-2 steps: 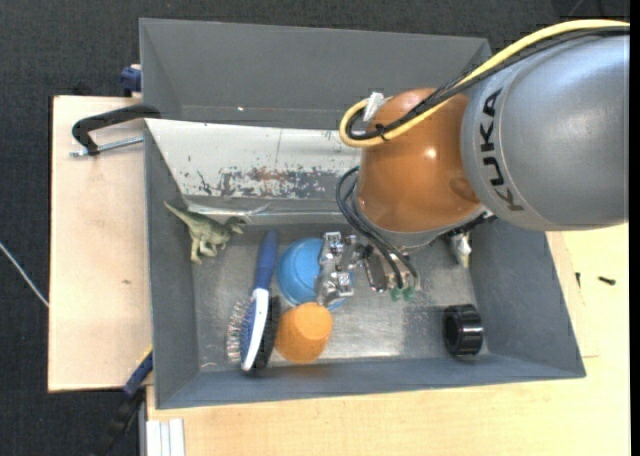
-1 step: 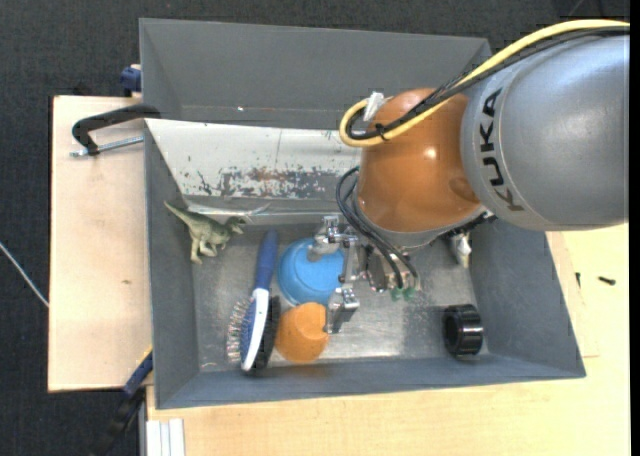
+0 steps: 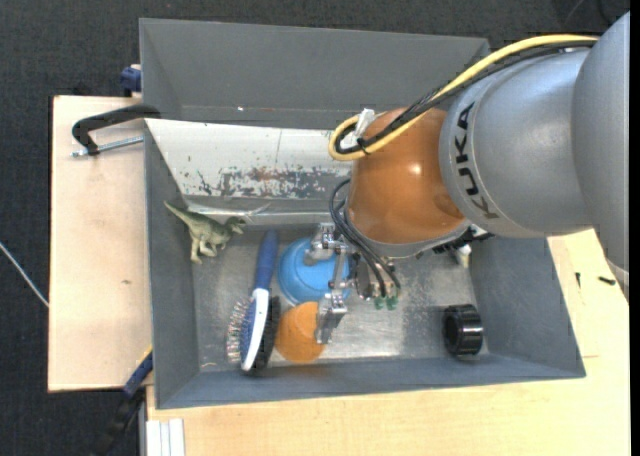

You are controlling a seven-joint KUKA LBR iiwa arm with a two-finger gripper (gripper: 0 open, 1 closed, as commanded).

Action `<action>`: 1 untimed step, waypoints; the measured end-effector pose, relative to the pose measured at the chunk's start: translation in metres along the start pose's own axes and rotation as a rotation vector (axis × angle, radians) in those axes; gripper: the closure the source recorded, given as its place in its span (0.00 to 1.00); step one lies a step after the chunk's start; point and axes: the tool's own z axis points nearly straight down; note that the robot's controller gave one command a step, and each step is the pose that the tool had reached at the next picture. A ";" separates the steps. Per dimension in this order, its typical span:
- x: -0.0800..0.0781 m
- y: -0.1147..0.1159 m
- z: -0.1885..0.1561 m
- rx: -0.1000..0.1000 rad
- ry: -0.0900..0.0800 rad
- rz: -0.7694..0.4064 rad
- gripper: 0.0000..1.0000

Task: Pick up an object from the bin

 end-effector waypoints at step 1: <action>0.008 0.015 -0.016 0.003 0.006 0.306 0.00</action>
Offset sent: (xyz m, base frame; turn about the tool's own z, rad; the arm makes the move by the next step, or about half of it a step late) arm -0.0097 0.0132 0.0142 0.3073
